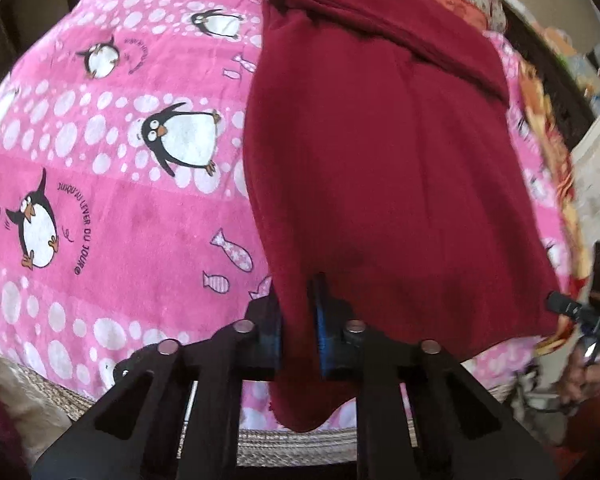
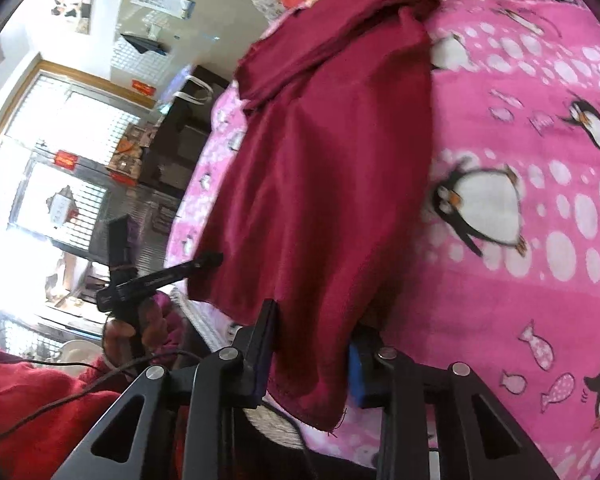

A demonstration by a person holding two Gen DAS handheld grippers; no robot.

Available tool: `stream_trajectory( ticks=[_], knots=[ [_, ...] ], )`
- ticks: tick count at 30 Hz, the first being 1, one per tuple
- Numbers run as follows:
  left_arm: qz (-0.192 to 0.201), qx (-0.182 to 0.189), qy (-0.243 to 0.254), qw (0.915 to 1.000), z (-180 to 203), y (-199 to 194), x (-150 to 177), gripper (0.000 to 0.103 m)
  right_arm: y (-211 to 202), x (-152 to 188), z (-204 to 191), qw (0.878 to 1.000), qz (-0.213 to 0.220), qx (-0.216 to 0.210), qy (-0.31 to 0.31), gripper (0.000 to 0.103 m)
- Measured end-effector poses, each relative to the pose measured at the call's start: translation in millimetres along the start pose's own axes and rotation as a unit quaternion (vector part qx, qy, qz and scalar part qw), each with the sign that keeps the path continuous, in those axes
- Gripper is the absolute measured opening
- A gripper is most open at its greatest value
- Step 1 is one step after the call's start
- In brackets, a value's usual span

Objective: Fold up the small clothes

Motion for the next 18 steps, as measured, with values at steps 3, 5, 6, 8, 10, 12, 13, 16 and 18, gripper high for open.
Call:
stream_trajectory(
  ticks=[3, 5, 6, 8, 10, 12, 13, 16, 18],
  knots=[
    [0.016, 0.031, -0.026, 0.9991, -13, -11, -10, 0.008, -9, -7, -15, 0.999, 0.011, -0.037, -0.013, 0.028],
    [0.029, 0.041, -0.027, 0.9984, -15, -19, -19, 0.008, -16, -18, -26, 0.998, 0.024, -0.054, -0.024, 0.026],
    [0.036, 0.042, -0.025, 0.9981, -14, -23, -26, 0.008, -19, -25, -31, 0.997, 0.031, -0.059, -0.029, 0.025],
    [0.048, 0.043, -0.019, 0.9977, -12, -29, -37, 0.008, -23, -38, -39, 0.996, 0.044, -0.07, -0.033, 0.023],
    [0.059, 0.046, -0.013, 0.9971, -10, -33, -52, 0.007, -28, -54, -43, 0.994, 0.061, -0.084, -0.034, 0.02],
    [0.073, 0.055, -0.014, 0.9957, -13, -36, -71, 0.007, -32, -73, -48, 0.992, 0.082, -0.094, -0.033, 0.017],
    [0.079, 0.059, -0.015, 0.995, -14, -37, -79, 0.007, -33, -84, -51, 0.99, 0.095, -0.098, -0.034, 0.016],
    [0.105, 0.058, -0.013, 0.9927, -15, -43, -110, 0.007, -39, -111, -56, 0.986, 0.124, -0.107, -0.033, 0.014],
    [0.126, 0.05, -0.007, 0.9908, -20, -49, -136, 0.007, -42, -133, -62, 0.983, 0.143, -0.106, -0.036, 0.013]
  ],
)
Point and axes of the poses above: each gripper's, at about its wrist camera, not at the fingertips, and y roughly the way its jaws point, z to its right, x to its underside, the point moved 3 cm from there along y, roughly the way its jaws point, and after that the axes turned 15 degrees about y, right-handed, at the moved point
